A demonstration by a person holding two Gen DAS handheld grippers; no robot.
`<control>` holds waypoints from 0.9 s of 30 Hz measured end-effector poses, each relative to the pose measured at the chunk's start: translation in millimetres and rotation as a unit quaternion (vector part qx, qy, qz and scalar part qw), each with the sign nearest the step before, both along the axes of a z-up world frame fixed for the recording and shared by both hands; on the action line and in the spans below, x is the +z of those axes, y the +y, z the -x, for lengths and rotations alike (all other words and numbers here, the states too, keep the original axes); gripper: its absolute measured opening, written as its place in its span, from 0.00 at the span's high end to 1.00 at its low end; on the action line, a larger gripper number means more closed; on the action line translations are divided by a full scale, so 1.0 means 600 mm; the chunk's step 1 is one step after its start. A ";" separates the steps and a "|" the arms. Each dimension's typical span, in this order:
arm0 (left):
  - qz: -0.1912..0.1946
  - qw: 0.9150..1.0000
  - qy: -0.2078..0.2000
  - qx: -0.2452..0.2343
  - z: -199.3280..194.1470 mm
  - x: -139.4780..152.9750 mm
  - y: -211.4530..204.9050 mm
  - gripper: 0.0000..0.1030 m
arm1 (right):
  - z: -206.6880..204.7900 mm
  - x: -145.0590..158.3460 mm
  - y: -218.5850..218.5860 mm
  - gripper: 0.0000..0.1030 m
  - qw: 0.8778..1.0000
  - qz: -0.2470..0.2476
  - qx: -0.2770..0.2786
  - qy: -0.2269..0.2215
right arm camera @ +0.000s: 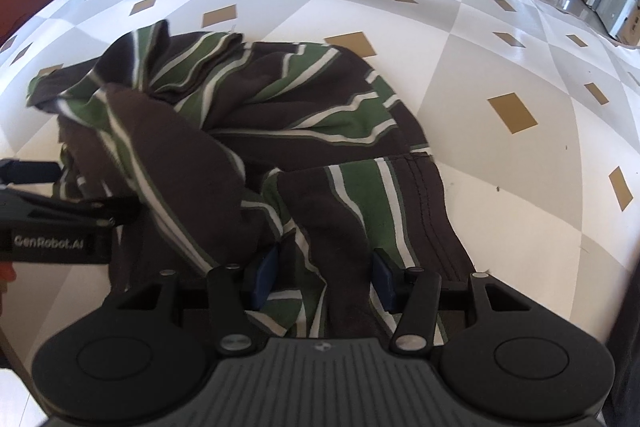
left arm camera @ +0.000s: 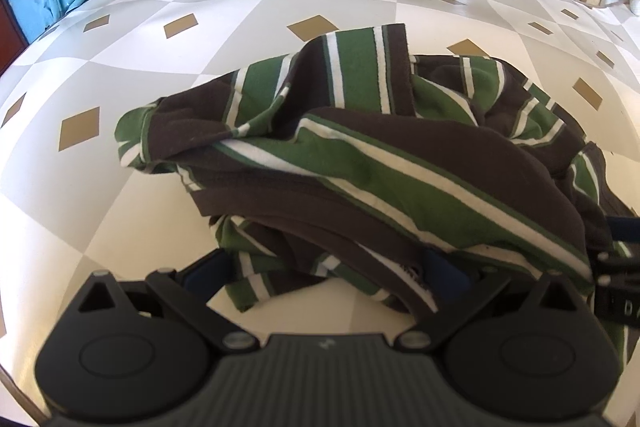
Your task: Fold clothes
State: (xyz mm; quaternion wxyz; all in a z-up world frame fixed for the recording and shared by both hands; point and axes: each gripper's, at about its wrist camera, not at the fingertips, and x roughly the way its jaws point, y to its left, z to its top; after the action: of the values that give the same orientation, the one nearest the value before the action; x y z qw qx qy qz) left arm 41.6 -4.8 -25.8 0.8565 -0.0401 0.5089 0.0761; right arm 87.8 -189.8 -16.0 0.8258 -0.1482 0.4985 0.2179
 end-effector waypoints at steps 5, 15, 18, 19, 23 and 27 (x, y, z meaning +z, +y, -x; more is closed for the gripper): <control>-0.008 1.000 0.000 -0.021 0.010 0.001 -0.002 0.00 | 0.034 0.002 0.013 0.50 1.000 0.003 0.029 0.006; -0.007 0.999 0.009 -0.031 0.033 0.005 0.017 0.00 | 0.081 0.006 0.035 0.49 0.998 -0.002 0.062 0.027; -0.009 1.000 0.011 -0.025 0.037 0.009 0.024 0.00 | 0.087 0.009 0.039 0.49 0.997 -0.018 0.065 0.045; -0.010 1.000 0.010 -0.024 0.038 0.010 0.026 0.00 | 0.089 0.009 0.041 0.49 0.996 -0.022 0.067 0.052; -0.010 1.000 0.003 -0.022 0.044 0.020 0.033 0.00 | 0.093 0.012 0.050 0.50 0.993 -0.035 0.074 0.082; 0.000 1.000 -0.009 -0.014 0.051 0.031 0.046 0.00 | 0.090 0.028 0.050 0.50 0.992 -0.044 0.070 0.093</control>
State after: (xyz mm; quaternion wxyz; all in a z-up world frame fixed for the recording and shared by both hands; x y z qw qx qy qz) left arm 11.1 22.5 -7.3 0.8619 -0.0336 0.5019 0.0643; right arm 34.0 -160.0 0.6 0.7646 -0.1258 0.5513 0.3093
